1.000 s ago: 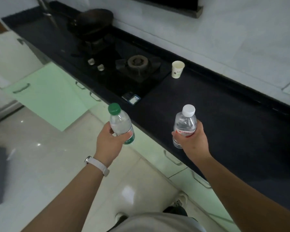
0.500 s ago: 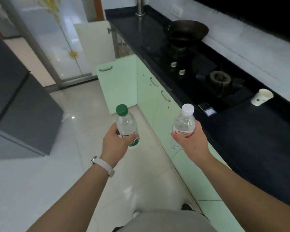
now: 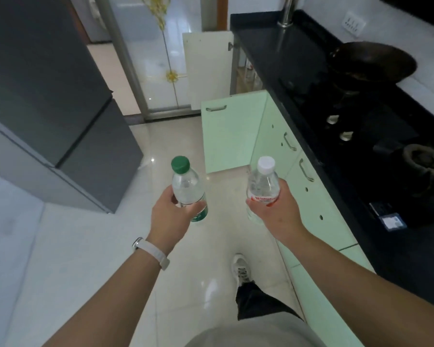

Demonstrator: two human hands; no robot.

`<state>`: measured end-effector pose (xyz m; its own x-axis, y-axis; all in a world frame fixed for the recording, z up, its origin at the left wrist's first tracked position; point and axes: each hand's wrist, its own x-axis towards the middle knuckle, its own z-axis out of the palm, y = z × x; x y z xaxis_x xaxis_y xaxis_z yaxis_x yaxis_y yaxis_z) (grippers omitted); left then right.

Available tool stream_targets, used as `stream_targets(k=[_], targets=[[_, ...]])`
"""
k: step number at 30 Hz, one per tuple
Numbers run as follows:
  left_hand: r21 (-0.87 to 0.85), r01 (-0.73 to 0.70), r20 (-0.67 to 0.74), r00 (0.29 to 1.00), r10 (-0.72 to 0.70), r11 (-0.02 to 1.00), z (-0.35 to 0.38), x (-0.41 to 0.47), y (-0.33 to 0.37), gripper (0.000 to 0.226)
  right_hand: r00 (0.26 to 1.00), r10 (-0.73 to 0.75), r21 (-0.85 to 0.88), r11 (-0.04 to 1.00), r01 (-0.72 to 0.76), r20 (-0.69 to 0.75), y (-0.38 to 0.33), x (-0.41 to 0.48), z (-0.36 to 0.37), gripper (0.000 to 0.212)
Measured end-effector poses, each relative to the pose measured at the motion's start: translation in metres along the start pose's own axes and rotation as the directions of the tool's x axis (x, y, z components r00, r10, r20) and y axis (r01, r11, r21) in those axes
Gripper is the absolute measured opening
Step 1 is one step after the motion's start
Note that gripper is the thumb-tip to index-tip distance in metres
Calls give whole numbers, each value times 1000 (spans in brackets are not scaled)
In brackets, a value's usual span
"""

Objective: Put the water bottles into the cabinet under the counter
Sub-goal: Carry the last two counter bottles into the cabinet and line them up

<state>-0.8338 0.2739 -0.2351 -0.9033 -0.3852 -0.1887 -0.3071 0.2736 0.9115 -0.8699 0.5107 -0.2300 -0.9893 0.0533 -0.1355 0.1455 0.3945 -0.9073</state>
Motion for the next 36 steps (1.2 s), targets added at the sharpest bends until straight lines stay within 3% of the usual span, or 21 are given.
stream_targets(k=[11, 20, 30, 36], targets=[[97, 25, -98, 995, -16, 995, 32, 121, 53, 36, 994, -52, 57, 997, 46, 101, -20, 168, 5, 50], [56, -12, -169, 985, 21, 998, 35, 190, 89, 32, 982, -88, 81, 994, 75, 169, -45, 273, 23, 51], [-33, 42, -218, 975, -49, 999, -16, 287, 69, 33, 960, -109, -11, 993, 116, 257, -96, 335, 114, 54], [-10, 1, -151, 989, -3, 1000, -82, 376, 51, 30, 980, -65, -28, 997, 72, 185, -138, 376, 205, 56]])
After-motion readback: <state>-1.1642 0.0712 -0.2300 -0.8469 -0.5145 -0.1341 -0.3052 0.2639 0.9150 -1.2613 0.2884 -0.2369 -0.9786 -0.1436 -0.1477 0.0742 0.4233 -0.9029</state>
